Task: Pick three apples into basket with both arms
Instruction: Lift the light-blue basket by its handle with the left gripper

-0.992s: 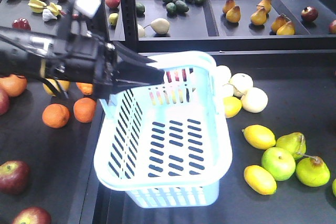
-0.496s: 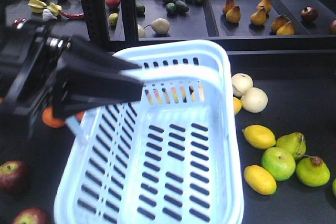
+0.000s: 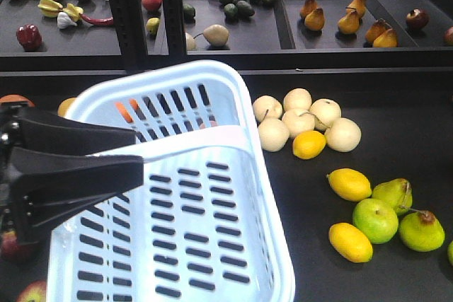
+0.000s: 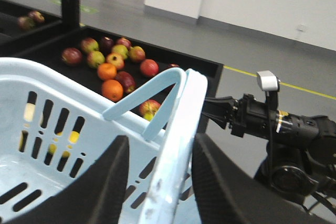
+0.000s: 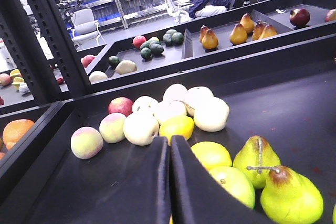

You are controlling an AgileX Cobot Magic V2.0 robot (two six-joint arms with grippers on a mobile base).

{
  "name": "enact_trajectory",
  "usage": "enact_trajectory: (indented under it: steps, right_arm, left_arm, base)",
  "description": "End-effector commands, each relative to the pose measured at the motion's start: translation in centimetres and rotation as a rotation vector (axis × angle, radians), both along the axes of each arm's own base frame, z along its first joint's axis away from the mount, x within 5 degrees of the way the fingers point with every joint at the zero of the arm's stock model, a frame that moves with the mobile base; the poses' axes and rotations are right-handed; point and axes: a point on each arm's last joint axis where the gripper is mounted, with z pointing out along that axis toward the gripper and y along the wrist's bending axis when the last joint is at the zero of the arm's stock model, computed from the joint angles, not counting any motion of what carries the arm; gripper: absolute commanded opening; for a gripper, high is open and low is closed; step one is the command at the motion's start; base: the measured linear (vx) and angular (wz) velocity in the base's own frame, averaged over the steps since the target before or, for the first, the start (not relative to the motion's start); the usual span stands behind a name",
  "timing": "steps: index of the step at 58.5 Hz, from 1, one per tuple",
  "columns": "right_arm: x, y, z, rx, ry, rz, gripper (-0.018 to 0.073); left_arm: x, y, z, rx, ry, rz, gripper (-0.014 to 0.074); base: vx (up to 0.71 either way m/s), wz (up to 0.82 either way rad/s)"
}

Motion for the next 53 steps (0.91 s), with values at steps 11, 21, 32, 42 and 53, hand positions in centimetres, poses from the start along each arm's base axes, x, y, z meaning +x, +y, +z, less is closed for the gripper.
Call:
enact_trajectory:
  steps: [11,21,32,42,53]
  right_arm:
    - [-0.01,0.03,0.29,-0.004,-0.075,0.001,-0.0005]
    - [-0.01,0.03,0.29,-0.004,-0.075,0.001,-0.0005]
    - [-0.01,0.03,0.29,-0.004,-0.075,0.001,-0.0005]
    - [-0.01,0.03,0.29,-0.004,-0.075,0.001,-0.0005]
    - [-0.01,0.03,0.29,-0.004,-0.074,0.001,-0.0005]
  left_arm:
    - [-0.73,0.31,1.17,0.003,-0.065,0.029,-0.0006]
    - [-0.73,0.31,1.18,0.002,-0.065,0.029,-0.0006]
    - [-0.73,0.31,1.18,0.002,-0.065,0.029,-0.0006]
    - [-0.73,0.31,1.18,0.002,-0.065,0.029,-0.0006]
    - [-0.73,0.31,1.18,0.002,-0.065,0.029,-0.0006]
  base:
    - [0.0,0.0]
    - [0.0,0.0]
    - [0.0,0.0]
    - [0.0,0.0]
    - [0.0,0.0]
